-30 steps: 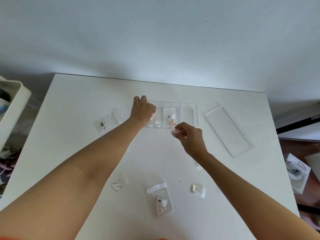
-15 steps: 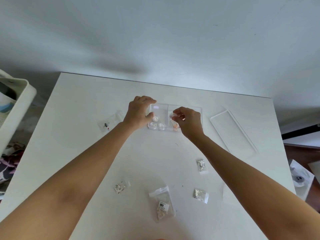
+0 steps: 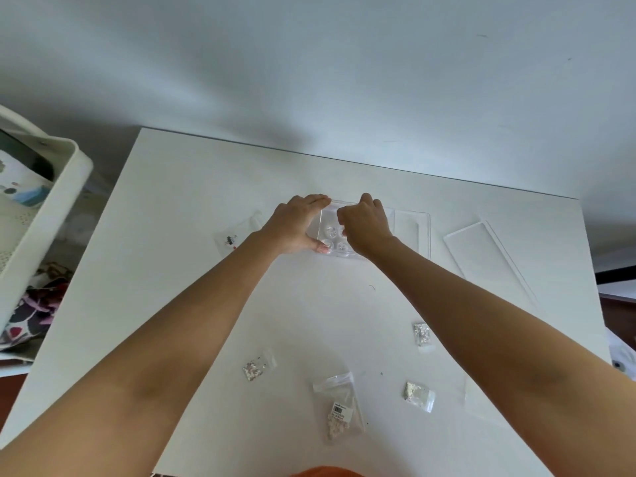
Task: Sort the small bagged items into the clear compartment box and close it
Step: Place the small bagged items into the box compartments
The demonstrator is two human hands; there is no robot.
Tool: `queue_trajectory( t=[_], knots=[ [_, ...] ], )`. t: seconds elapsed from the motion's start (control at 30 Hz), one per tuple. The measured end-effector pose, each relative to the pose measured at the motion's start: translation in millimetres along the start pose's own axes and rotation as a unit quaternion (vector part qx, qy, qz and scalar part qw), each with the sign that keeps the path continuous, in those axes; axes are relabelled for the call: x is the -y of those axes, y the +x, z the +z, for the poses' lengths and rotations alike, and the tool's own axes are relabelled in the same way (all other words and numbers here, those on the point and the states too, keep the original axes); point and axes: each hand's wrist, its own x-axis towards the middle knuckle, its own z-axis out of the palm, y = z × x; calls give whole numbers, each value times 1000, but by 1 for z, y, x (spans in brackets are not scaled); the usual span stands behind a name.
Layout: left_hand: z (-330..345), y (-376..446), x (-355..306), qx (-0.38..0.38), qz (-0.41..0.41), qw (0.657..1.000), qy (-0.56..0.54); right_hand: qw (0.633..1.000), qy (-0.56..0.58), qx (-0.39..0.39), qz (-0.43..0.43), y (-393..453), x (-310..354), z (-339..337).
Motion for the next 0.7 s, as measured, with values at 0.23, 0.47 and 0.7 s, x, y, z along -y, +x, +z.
queue_trajectory(
  t=[0.23,0.47,0.7],
  knots=[
    [-1,-1,-1,-11,4,1000,17,999,-30,23,22,5,4,0],
    [0,-2,-3,-5,-1,1000,21,999,-25,29,31,1,4,5],
    [1,-8,-9,0,-10,1000,14,997,80,-19,6,-18,-9,2]
  ],
)
